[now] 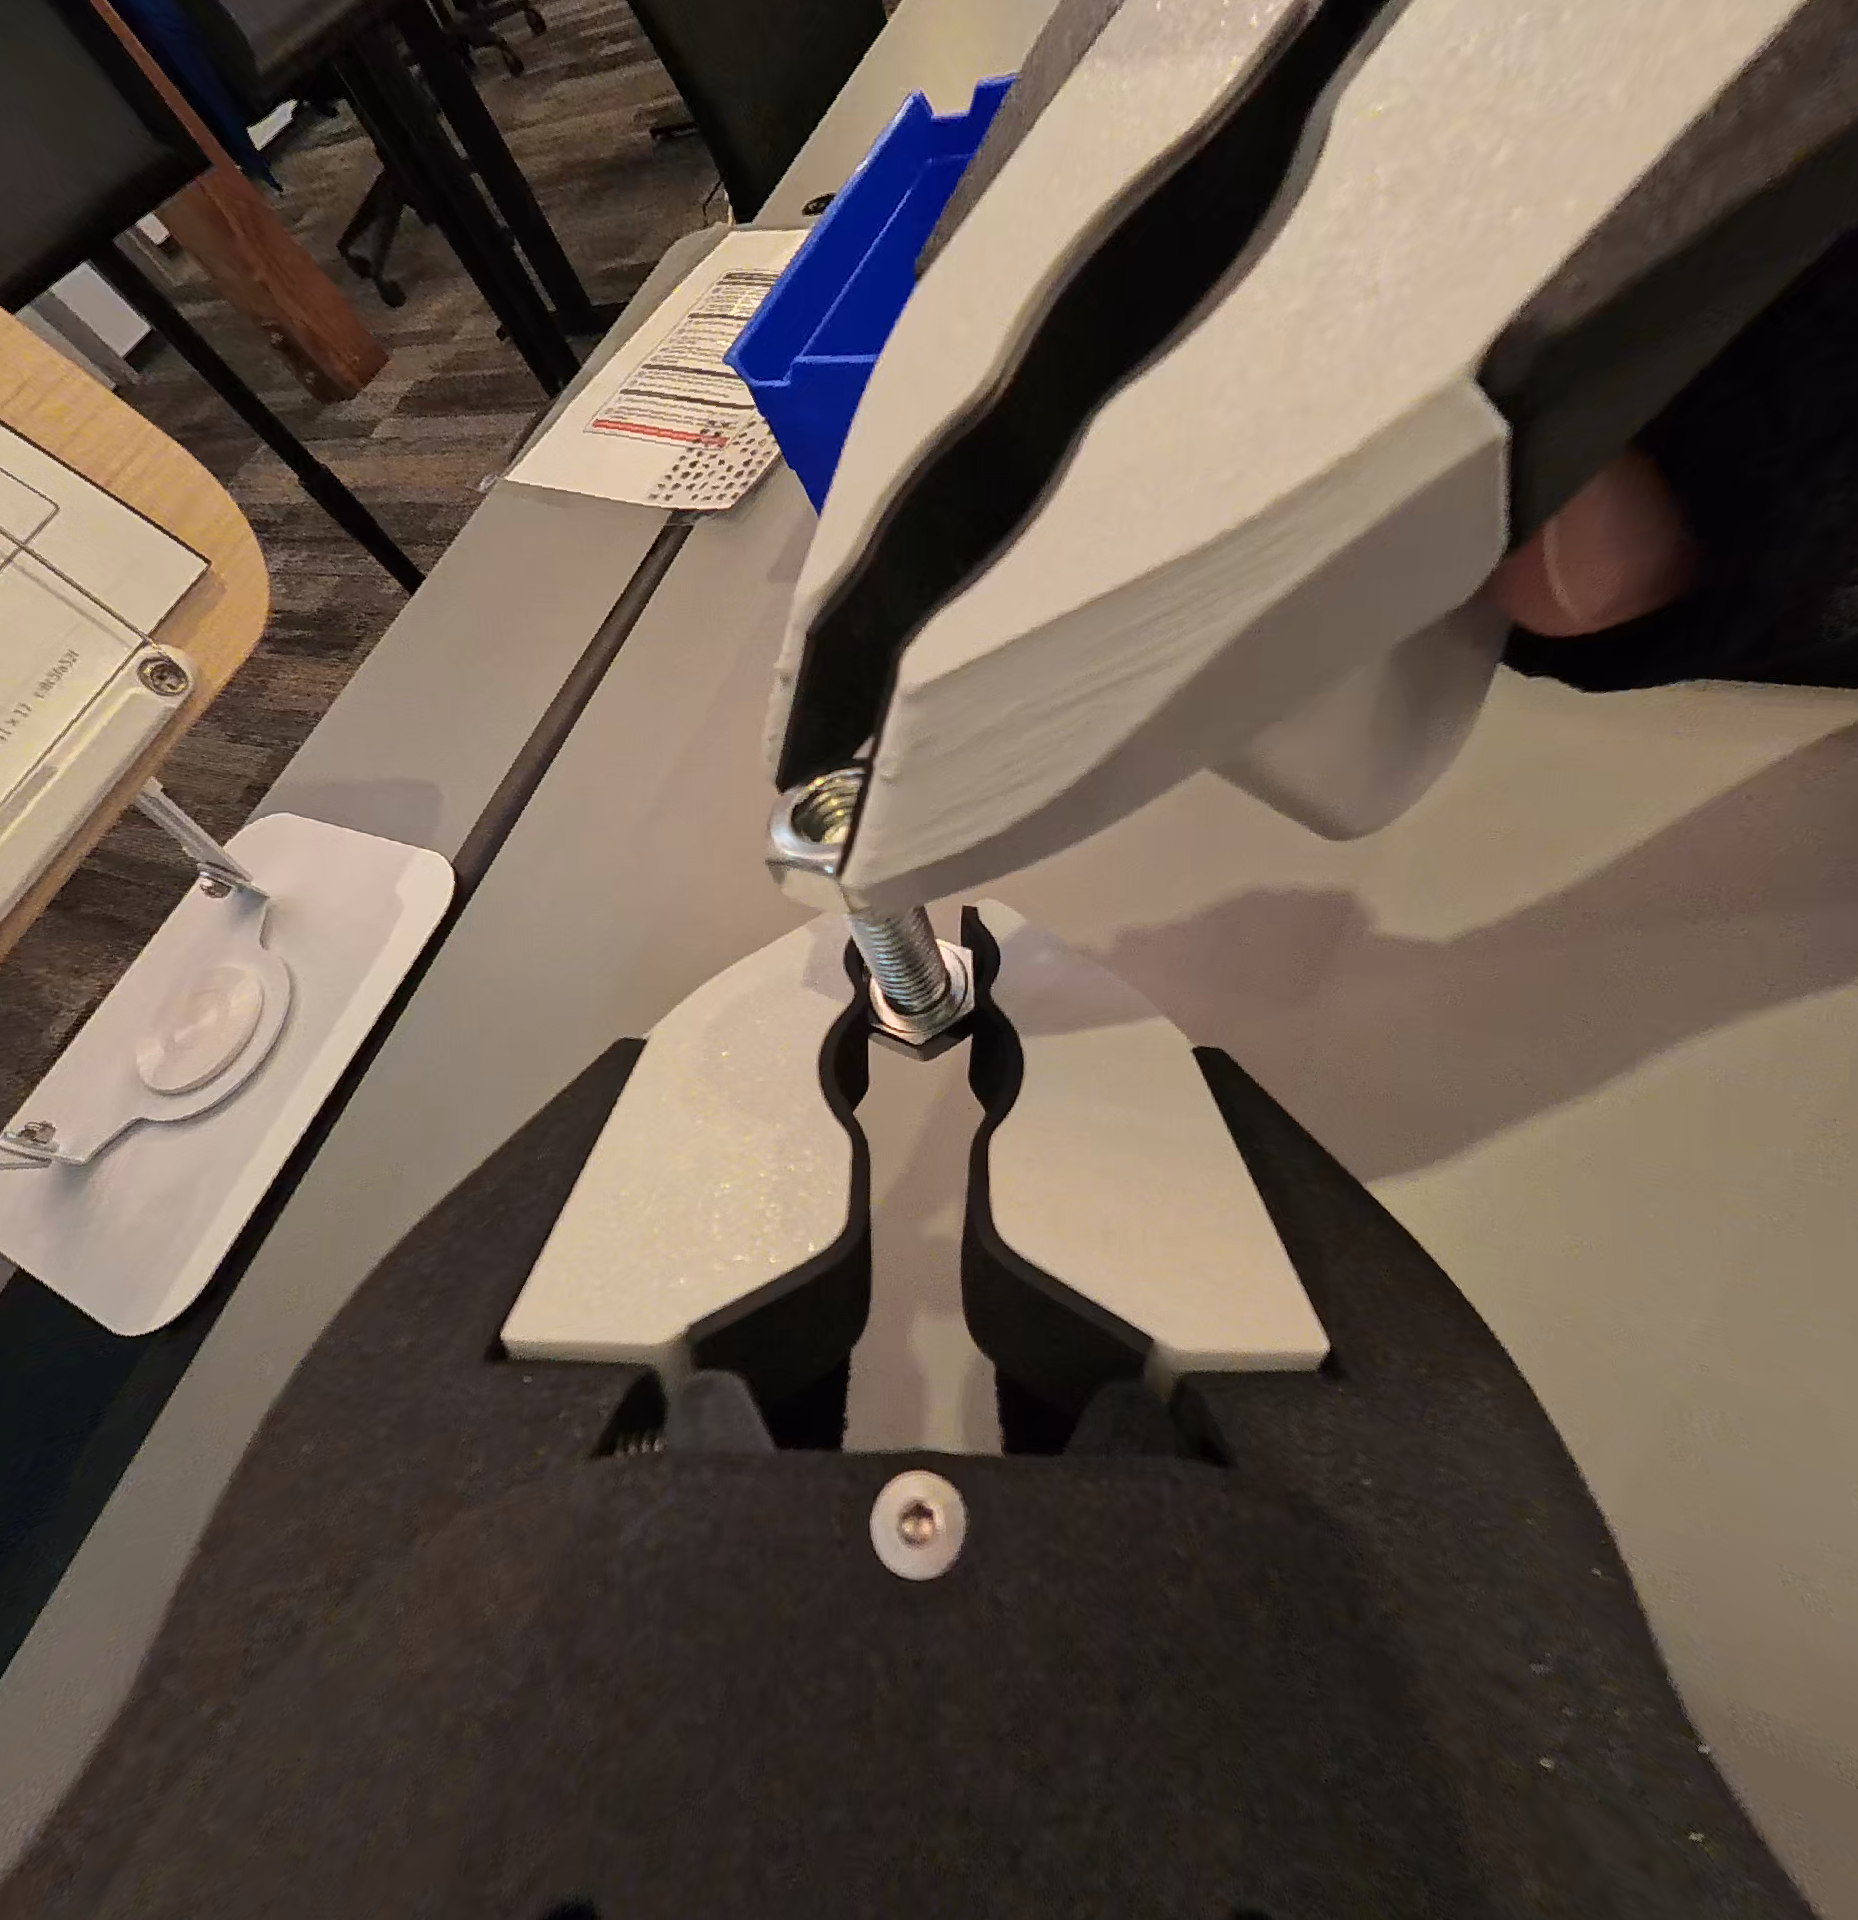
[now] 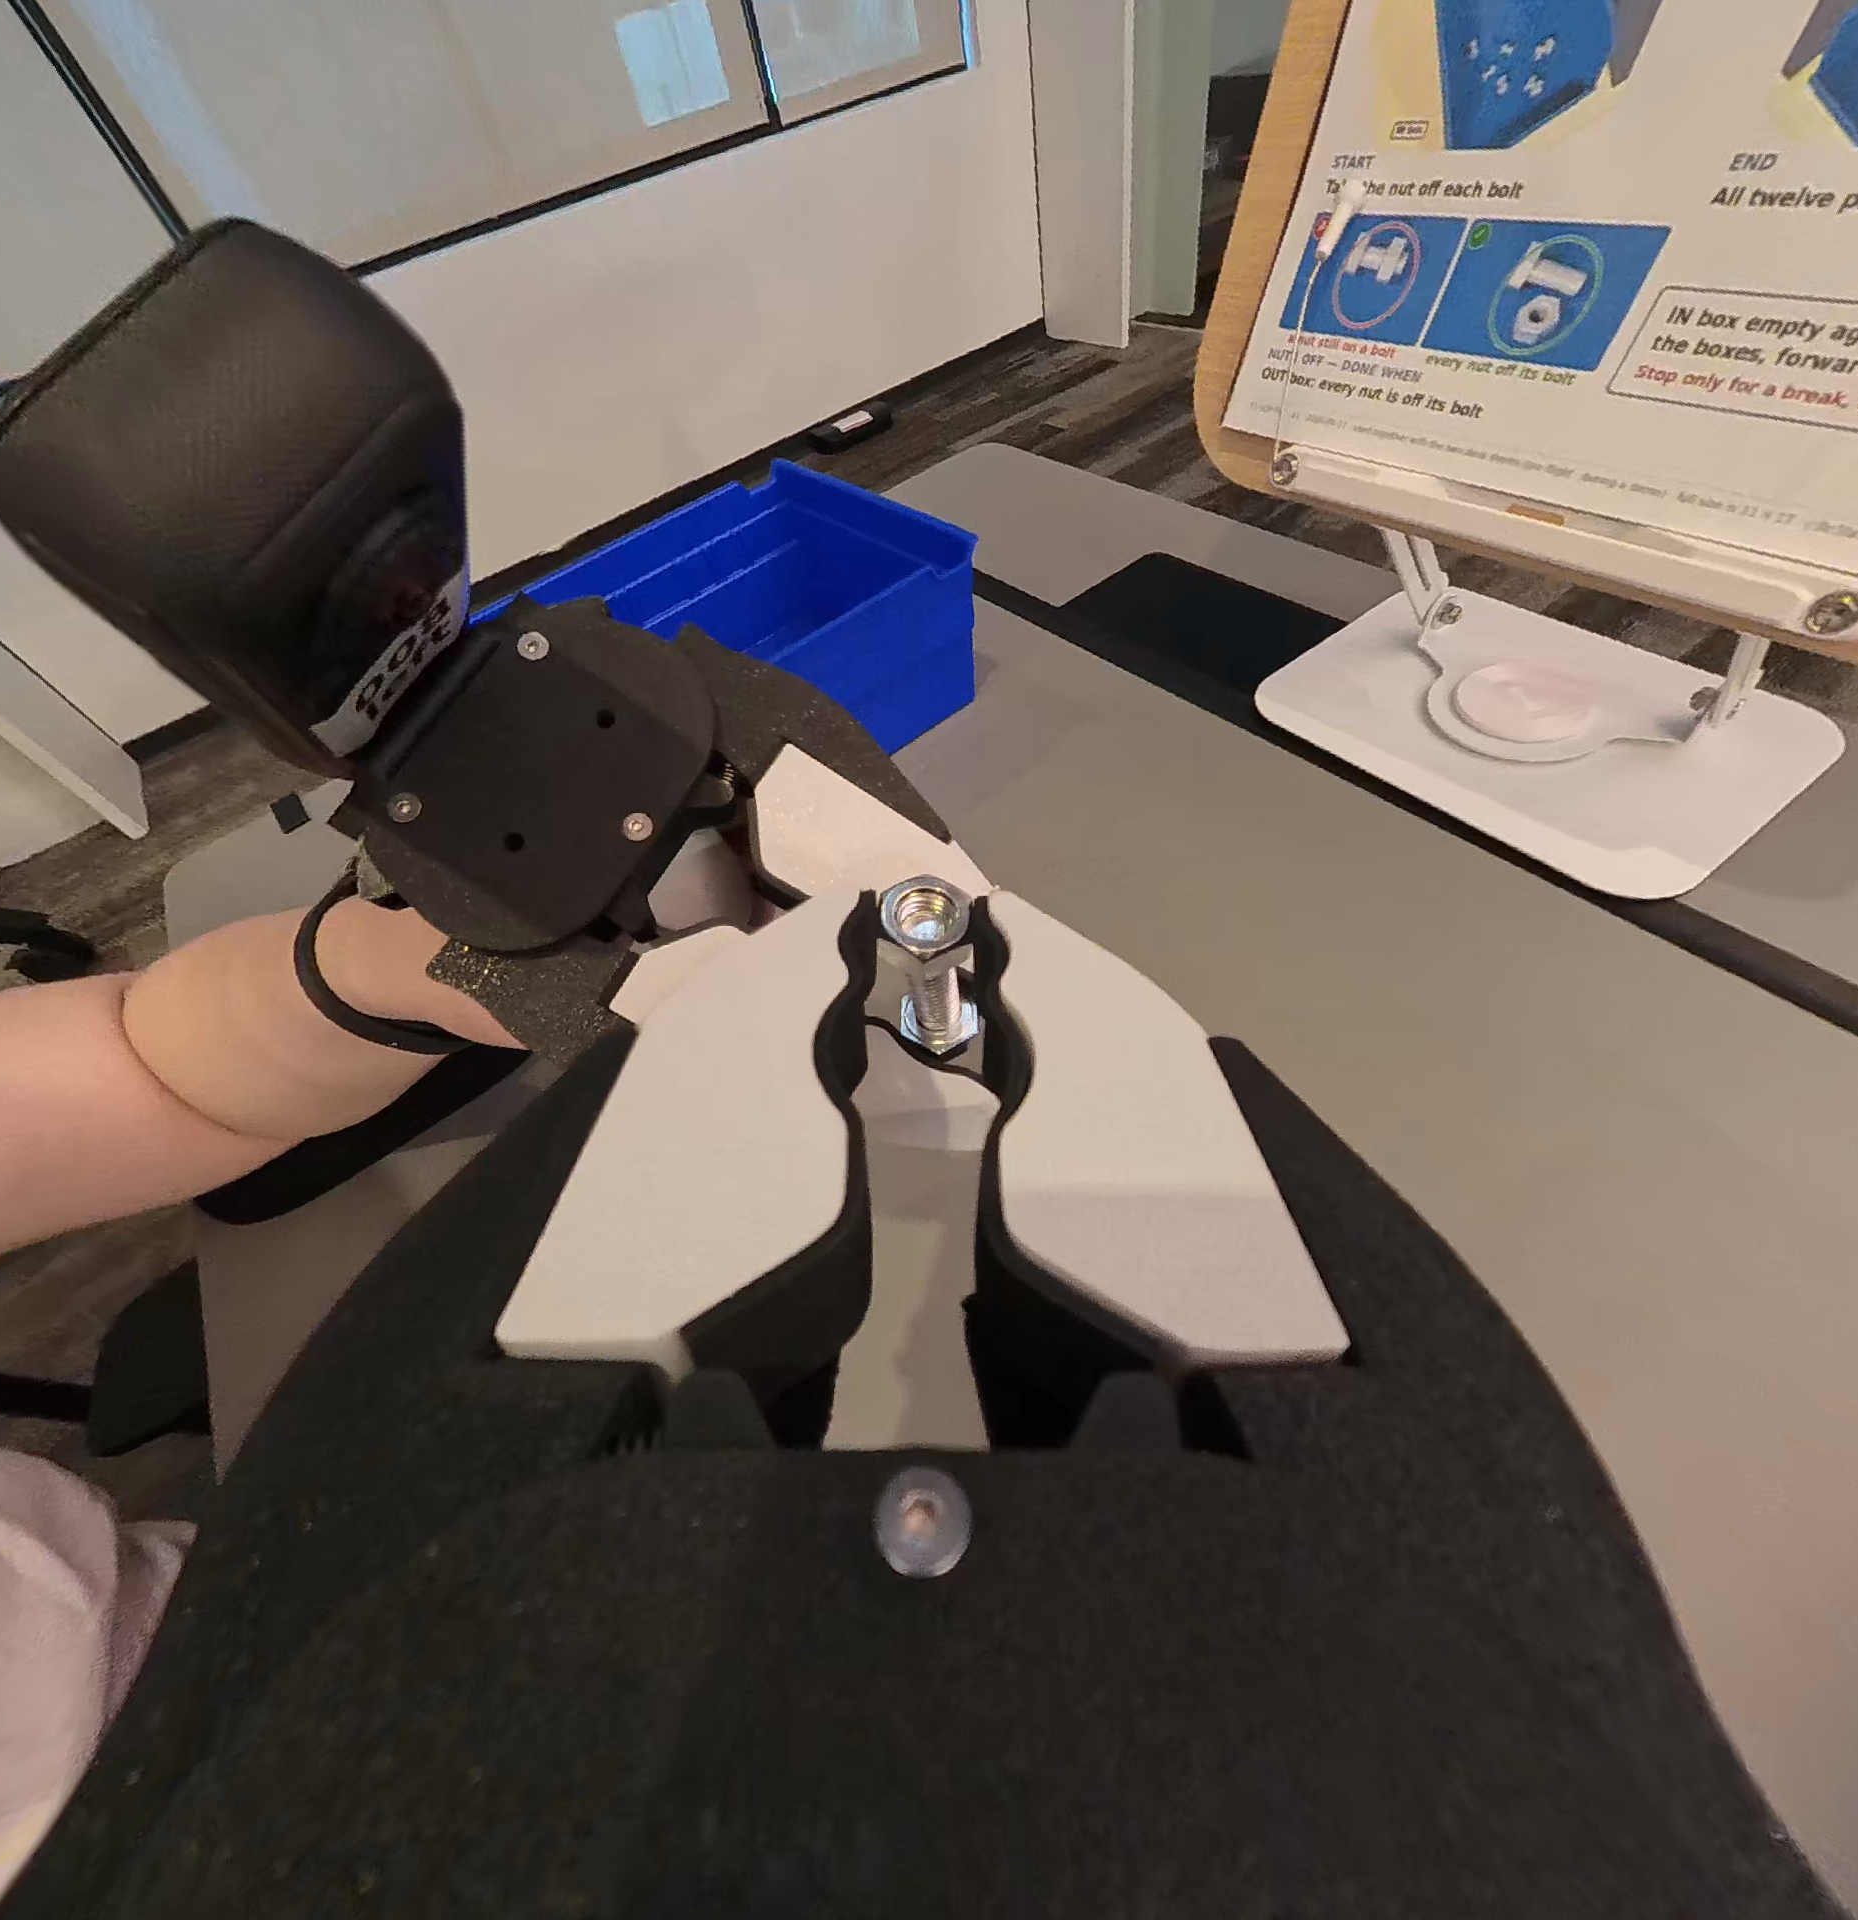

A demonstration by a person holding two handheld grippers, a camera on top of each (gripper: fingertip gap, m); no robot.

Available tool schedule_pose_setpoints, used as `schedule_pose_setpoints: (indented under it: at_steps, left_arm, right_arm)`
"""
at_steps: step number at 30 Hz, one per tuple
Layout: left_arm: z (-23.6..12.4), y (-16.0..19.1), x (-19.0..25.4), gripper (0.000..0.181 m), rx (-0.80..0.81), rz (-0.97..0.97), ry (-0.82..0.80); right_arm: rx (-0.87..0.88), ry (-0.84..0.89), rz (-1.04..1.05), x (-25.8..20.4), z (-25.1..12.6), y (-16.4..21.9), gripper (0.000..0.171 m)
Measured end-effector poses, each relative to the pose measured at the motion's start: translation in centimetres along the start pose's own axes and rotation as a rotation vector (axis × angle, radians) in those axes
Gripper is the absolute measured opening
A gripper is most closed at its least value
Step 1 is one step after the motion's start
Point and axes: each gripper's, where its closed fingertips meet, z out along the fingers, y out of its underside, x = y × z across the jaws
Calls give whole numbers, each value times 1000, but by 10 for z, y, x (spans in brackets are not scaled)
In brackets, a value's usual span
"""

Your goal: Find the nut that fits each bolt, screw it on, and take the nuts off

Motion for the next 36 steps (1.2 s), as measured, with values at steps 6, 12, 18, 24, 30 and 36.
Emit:
schedule_pose_setpoints:
  at_steps: [6, 12, 18, 24, 30, 36]
  left_arm:
    - [-2, -3, 3, 14, 12, 2, 27]
    - [-4, -6, 7, 14, 26, 6, 49]
    - [-5, -9, 8, 14, 39, 10, 57]
    - [-7, -12, 9, 14, 58, -2, 75]
    - [-6, -11, 13, 14, 53, 16, 88]
    - [-6, -13, 25, 14, 58, 120, 118]
  right_arm:
    - [-30, -18, -71, -3, -2, -1, 17]
    - [-33, -57, -88, -6, -5, -2, 17]
    - [-33, -71, -117, -8, -6, -2, 17]
    - [-15, -84, -130, -10, -5, -4, 18]
    - [-60, -81, -176, -11, -8, -1, 18]
    - [-186, -131, -300, -18, -17, 5, 18]
